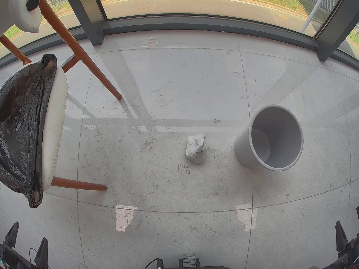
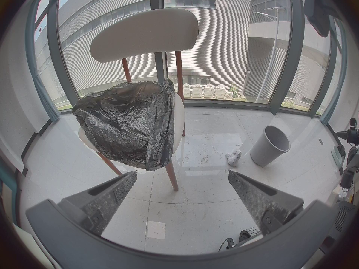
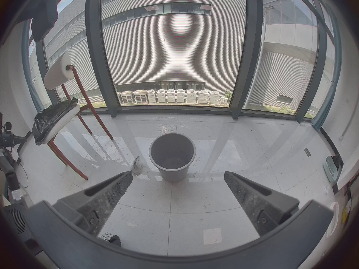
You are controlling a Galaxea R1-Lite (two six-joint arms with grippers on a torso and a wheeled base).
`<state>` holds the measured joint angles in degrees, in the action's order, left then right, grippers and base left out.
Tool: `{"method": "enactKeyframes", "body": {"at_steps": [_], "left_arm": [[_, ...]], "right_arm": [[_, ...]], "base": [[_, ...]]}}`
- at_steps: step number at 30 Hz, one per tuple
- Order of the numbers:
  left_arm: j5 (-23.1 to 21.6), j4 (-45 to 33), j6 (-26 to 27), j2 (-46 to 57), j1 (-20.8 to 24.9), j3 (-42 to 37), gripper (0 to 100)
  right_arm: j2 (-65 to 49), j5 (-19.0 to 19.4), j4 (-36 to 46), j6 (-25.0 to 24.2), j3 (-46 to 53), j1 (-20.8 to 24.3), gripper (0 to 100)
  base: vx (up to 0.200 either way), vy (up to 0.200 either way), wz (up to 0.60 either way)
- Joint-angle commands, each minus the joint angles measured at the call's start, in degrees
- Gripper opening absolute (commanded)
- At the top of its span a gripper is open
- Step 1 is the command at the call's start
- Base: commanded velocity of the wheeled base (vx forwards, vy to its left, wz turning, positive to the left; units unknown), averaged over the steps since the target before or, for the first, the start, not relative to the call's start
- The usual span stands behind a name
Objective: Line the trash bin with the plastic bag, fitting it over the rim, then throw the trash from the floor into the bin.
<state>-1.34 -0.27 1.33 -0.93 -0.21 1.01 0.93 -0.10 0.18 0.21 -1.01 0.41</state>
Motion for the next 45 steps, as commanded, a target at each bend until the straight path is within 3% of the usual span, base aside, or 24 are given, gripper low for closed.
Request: {"method": "enactKeyframes", "body": {"at_steps": [1,5,9,12,19,25,33,39,45], "left_arm": [[-3.7,3.8,2.3,0.9,0.0,0.4,100],[-3.5,9.0,2.2,-8.4,2.9,4.4,100],[1.6,9.8,1.9,-18.9,3.6,7.4,100],[2.2,11.2,1.1,-26.3,3.5,8.6,100],[1.9,24.8,-3.3,-44.9,1.5,14.4,100],[-2.8,28.4,-3.7,-54.4,-2.8,20.9,100],[-14.4,28.7,-3.1,-62.5,-13.1,26.8,100],[-19.8,29.2,-2.9,-66.8,-14.6,29.8,100],[-22.2,32.4,-2.6,-71.5,-14.6,31.9,100]], "right_arm": [[-0.8,0.0,0.0,0.0,1.0,0.0,100],[-0.8,0.0,0.0,0.0,1.0,0.0,100],[-0.8,0.0,0.0,-0.2,1.0,0.0,100],[-0.8,0.0,0.0,-0.2,1.0,0.0,100],[-0.8,0.0,0.0,-0.3,1.0,0.0,100],[-0.8,0.0,0.0,-0.3,1.0,0.0,100],[-0.8,0.0,0.0,-0.3,1.0,0.0,100],[-0.9,0.0,0.0,-0.3,1.0,0.0,100],[-0.8,0.0,0.0,-0.3,1.0,0.0,100]], "base": [[0.000,0.000,0.00],[0.000,0.000,0.00],[0.000,0.000,0.00],[0.000,0.000,0.00],[0.000,0.000,0.00],[0.000,0.000,0.00],[0.000,0.000,0.00],[0.000,0.000,0.00],[0.000,0.000,0.00]]}}
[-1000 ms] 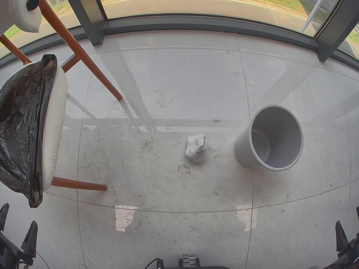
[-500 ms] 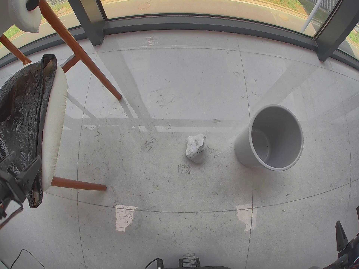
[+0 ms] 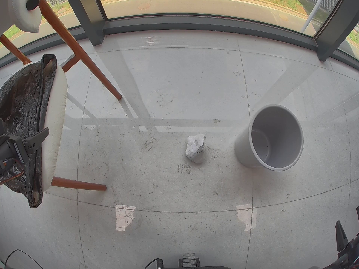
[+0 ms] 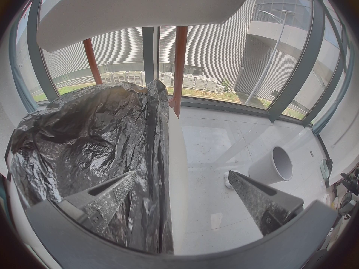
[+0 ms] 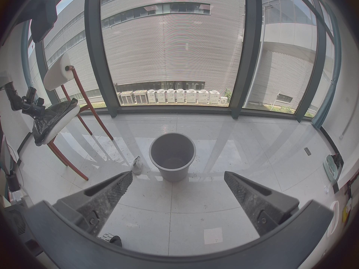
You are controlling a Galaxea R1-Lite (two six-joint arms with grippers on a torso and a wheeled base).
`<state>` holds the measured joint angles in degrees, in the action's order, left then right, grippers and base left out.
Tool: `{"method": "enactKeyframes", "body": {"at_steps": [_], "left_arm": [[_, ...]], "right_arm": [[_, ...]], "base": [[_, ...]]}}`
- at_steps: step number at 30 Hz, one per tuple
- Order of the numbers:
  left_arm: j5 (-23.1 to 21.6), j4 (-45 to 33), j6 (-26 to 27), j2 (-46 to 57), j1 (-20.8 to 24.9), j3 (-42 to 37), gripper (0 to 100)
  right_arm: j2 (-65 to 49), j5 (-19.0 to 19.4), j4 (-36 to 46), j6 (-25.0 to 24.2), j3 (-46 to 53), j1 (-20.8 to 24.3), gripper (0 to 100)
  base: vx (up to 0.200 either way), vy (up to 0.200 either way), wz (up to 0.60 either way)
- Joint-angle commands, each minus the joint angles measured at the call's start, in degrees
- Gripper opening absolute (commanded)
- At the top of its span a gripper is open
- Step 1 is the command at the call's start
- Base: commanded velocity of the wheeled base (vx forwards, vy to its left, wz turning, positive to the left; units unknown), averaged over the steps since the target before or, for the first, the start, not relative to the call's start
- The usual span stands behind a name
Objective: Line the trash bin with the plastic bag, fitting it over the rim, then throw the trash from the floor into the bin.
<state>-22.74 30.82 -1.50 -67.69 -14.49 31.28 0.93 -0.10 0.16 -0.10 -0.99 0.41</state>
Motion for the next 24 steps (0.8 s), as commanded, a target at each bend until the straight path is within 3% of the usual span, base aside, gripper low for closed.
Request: {"method": "enactKeyframes", "body": {"at_steps": [1,9,24], "left_arm": [[-1.1,2.0,0.8,-5.5,-0.3,1.9,100],[-1.1,6.7,5.0,-11.1,-1.3,2.7,100],[-1.0,10.4,6.1,-13.7,-2.2,2.0,100]], "right_arm": [[-0.8,0.0,0.0,0.0,1.0,0.0,100],[-0.8,-0.1,0.0,-0.4,1.0,0.0,100],[-0.8,0.0,0.0,-0.4,1.0,0.0,100]], "base": [[0.000,0.000,0.00],[0.000,0.000,0.00],[0.000,0.000,0.00]]}}
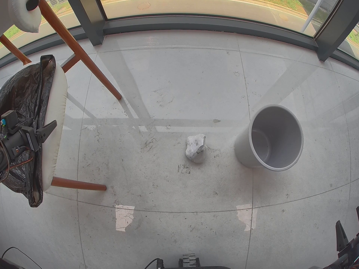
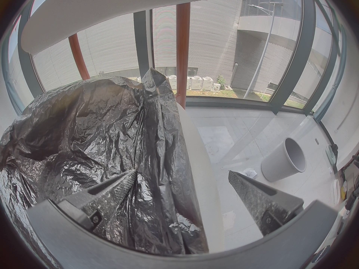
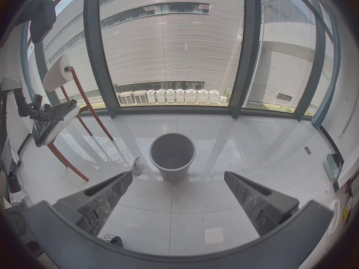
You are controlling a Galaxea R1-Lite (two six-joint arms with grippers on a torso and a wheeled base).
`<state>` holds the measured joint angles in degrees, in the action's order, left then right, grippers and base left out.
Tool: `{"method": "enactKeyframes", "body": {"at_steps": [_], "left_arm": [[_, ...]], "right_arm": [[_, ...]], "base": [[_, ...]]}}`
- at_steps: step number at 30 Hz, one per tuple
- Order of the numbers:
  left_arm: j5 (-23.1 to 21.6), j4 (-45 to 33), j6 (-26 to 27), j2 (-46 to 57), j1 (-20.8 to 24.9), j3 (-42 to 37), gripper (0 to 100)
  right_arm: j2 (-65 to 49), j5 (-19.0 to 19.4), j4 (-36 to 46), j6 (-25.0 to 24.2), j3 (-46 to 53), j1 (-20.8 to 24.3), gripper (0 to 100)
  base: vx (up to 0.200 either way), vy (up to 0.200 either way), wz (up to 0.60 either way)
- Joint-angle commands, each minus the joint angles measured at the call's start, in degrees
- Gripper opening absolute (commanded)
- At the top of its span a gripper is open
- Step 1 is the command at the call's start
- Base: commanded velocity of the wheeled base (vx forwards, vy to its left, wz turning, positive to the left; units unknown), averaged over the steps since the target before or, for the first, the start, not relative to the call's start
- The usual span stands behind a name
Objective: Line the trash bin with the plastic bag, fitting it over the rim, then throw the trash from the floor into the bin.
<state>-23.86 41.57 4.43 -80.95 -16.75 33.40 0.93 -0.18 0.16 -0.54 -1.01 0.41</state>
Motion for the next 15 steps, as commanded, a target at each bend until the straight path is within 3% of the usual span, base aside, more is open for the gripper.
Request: {"method": "enactKeyframes", "body": {"at_steps": [1,3,4,7,15], "left_arm": [[0.1,-0.3,0.2,-0.4,0.1,-0.1,100],[0.2,-0.4,0.9,-0.7,0.1,-0.4,100],[0.2,-0.4,0.9,-0.7,0.1,-0.4,0],[0.0,-0.4,3.9,-1.7,0.1,-0.6,0],[-0.9,-0.5,3.6,-1.5,0.2,-0.3,0]], "right_arm": [[-0.8,0.0,0.0,0.0,1.0,0.0,100],[-0.8,0.0,0.0,0.0,1.0,0.0,100],[-0.8,0.0,0.0,0.0,1.0,0.0,100],[-0.8,0.0,0.0,0.0,1.0,0.0,100],[-0.8,0.1,0.0,0.0,1.0,0.0,100]], "base": [[0.000,0.000,0.00],[0.000,0.000,0.00],[0.000,0.000,0.00],[0.000,0.000,0.00],[0.000,0.000,0.00]]}}
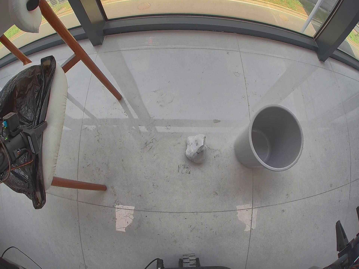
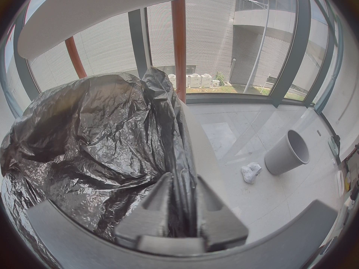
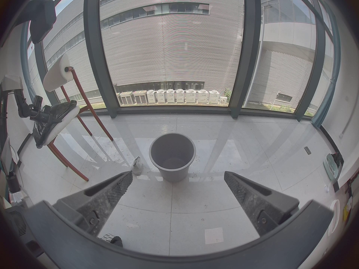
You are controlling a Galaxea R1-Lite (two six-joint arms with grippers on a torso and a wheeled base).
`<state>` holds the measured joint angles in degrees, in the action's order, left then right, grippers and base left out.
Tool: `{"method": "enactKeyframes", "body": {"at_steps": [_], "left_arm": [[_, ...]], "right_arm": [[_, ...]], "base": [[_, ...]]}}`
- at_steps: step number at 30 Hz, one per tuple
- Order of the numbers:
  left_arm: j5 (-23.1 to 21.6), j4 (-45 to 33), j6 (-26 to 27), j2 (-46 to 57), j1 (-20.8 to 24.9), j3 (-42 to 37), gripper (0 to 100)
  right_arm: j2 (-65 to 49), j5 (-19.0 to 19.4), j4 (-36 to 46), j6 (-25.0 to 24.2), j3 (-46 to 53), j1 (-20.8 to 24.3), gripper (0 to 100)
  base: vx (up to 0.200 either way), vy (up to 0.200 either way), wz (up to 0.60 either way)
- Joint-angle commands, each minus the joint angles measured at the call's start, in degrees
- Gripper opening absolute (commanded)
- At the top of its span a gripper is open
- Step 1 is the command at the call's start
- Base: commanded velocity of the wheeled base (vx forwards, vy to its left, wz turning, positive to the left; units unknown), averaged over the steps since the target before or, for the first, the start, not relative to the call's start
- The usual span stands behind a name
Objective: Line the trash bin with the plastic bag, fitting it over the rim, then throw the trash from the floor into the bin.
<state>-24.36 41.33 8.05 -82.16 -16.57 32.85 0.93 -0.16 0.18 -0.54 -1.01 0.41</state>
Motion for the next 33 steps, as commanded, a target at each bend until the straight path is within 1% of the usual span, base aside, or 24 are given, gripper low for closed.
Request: {"method": "enactKeyframes", "body": {"at_steps": [1,3,4,5,6,8,9,11,12,13,18,19,21,22,23,24,25,28,29,30,31,33], "left_arm": [[-1.4,-0.3,-0.1,-0.2,0.0,0.4,0],[-3.0,-0.4,-0.3,0.0,0.0,0.5,0],[-5.1,-0.5,-1.5,0.3,0.0,0.5,0],[-5.5,-0.5,-1.8,0.5,0.0,0.4,0],[-7.5,-0.5,-4.3,1.7,0.0,0.2,0],[-9.8,-0.6,-8.9,3.4,0.1,0.0,0],[-9.8,-0.6,-8.9,3.4,0.1,0.0,0],[-11.9,-0.2,-16.2,4.0,0.2,0.0,0],[-11.9,-0.2,-16.2,4.0,0.2,0.0,0],[-14.2,-0.2,-20.5,4.1,0.1,0.1,0],[-20.9,-0.2,-28.9,5.5,-0.3,-0.2,0],[-21.3,-0.3,-29.4,5.6,-0.3,-0.2,0],[-24.1,-0.2,-34.9,6.9,-0.1,-0.5,0],[-24.4,-0.2,-35.9,7.2,-0.1,-0.5,0],[-25.6,-0.1,-38.9,8.3,0.3,-0.5,0],[-26.0,-0.1,-39.6,8.8,0.4,-0.5,0],[-28.4,-0.2,-42.9,10.6,1.7,-0.7,0],[-32.3,-0.3,-47.7,14.2,5.2,-1.3,0],[-32.3,-0.3,-47.7,14.2,5.2,-1.3,0],[-34.4,-0.4,-51.1,17.2,8.5,-2.0,0],[-35.1,-0.5,-53.3,19.0,10.7,-2.3,0],[-35.1,-0.5,-56.2,20.9,13.2,-2.6,0]], "right_arm": [[-0.8,0.0,0.0,0.0,1.0,0.0,100],[-0.8,0.0,0.0,0.0,1.0,0.0,100],[-0.8,0.0,0.0,0.0,1.0,0.0,100],[-0.9,0.0,0.0,0.0,1.0,0.0,100],[-0.9,0.0,0.0,0.0,1.0,0.0,100],[-0.8,0.0,0.0,0.0,1.0,0.0,100],[-0.8,0.0,0.0,0.0,1.0,0.0,100],[-0.8,0.1,0.0,0.0,1.0,0.0,100],[-0.8,0.1,0.0,0.0,1.0,0.0,100],[-0.8,0.0,0.0,0.0,1.0,0.0,100],[-0.9,0.1,0.0,0.0,1.0,0.0,100],[-0.8,0.1,0.0,0.0,1.0,0.0,100],[-0.8,0.1,0.0,0.0,1.0,0.0,100],[-0.9,0.0,0.0,-0.1,1.0,0.0,100],[-0.8,0.0,0.0,0.0,1.0,0.0,100],[-0.8,0.1,0.0,0.0,1.0,0.0,100],[-0.8,0.1,0.0,0.0,1.0,0.0,100],[-0.8,0.0,0.0,0.0,1.0,0.0,100],[-0.8,0.0,0.0,0.0,1.0,0.0,100],[-0.9,0.1,0.0,0.0,1.0,0.0,100],[-0.8,0.0,0.0,0.0,1.0,0.0,100],[-0.9,0.0,0.0,0.0,1.0,0.0,100]], "base": [[0.000,0.000,0.00],[0.000,0.000,0.00],[0.000,0.000,0.00],[0.000,0.000,0.00],[0.000,0.000,0.00],[0.000,0.000,0.00],[0.000,0.000,0.00],[0.000,0.000,0.00],[0.000,0.000,0.00],[0.000,0.000,0.00],[0.000,0.000,0.00],[0.000,0.000,0.00],[0.000,0.000,0.00],[0.000,0.000,0.00],[0.000,0.000,0.00],[0.000,0.000,0.00],[0.000,0.000,0.00],[0.000,0.000,0.00],[0.000,0.000,0.00],[0.000,0.000,0.00],[0.000,0.000,0.00],[0.000,0.000,0.00]]}}
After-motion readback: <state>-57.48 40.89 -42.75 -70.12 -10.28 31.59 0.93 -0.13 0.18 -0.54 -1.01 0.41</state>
